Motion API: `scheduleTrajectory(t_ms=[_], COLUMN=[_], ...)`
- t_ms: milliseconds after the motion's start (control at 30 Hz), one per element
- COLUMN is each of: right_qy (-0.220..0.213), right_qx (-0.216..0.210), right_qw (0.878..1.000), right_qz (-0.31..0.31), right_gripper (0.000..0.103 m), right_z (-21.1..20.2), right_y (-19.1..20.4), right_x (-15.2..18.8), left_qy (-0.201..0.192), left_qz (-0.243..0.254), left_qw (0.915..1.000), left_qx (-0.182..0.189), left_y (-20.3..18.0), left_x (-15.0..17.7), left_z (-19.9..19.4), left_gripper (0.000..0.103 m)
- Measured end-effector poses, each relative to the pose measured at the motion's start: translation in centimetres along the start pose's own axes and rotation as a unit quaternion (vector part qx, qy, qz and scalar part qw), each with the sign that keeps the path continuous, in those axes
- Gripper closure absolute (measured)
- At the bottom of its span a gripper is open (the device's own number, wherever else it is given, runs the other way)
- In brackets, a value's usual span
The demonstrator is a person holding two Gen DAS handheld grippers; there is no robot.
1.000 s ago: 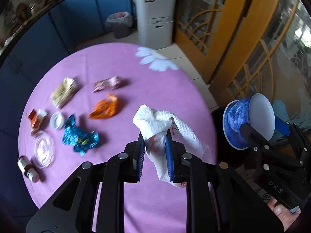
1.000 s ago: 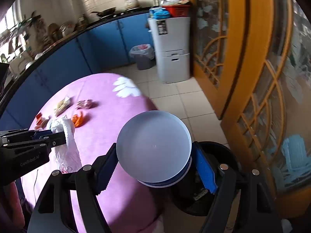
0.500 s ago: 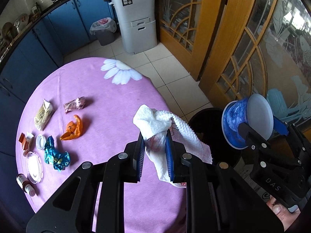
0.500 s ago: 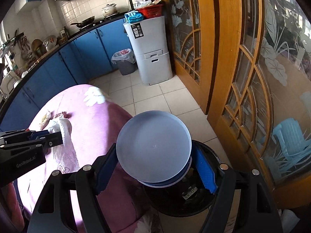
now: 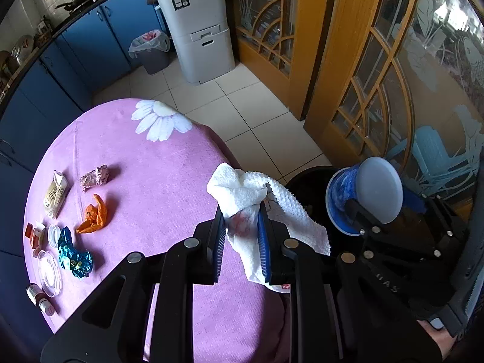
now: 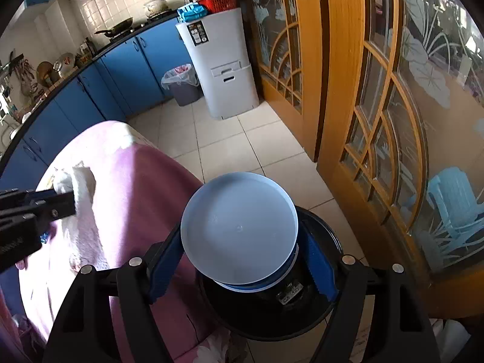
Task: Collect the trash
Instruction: 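Carry the tissue and blue cup over the black bin with both tools, then open the right tool to drop the cup while the left tool releases the tissue into the bin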
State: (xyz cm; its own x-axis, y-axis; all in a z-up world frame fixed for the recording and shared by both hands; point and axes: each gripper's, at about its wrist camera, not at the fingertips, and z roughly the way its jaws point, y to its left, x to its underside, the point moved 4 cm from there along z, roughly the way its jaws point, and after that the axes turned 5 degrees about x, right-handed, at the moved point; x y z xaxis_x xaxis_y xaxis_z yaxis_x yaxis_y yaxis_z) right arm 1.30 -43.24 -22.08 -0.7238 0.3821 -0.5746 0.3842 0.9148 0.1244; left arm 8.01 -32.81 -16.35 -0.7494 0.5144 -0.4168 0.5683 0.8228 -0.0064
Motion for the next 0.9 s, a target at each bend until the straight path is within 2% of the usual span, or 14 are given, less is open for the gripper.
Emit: scheduleTrajectory(t_ms=[300,433,667,900], right_qy=[0.009,0.003,-0.008,-0.017], right_qx=[0.003,0.009,0.034,0.062], right_qw=[1.0,1.0,0.999,0.998], right_qz=[0.001,0.0,0.008,0.023], right_gripper=[0.03,0.015,0.015,0.015], right_z=[1.0,0.8,0.3,-0.3], right_y=[-0.5,-0.6,-1.7,-3.7], right_x=[0.2,0.1,0.0,0.0], left_qy=[0.007,0.008,0.008,0.003], left_qz=[0.002,0.005,0.017,0.039], left_qw=[1.0,0.9999,0.9998,0.9992], left_qx=[-0.005,-0.005,-0.002,0.014], left_y=[-0.2,-0.4,-1.4,-4.3], left_x=[-0.1,-0.1,-0.2,-1.0], left_z=[0.7,0.8,0.9,1.2], left_gripper=[0.082,0.082,0.082,0.082])
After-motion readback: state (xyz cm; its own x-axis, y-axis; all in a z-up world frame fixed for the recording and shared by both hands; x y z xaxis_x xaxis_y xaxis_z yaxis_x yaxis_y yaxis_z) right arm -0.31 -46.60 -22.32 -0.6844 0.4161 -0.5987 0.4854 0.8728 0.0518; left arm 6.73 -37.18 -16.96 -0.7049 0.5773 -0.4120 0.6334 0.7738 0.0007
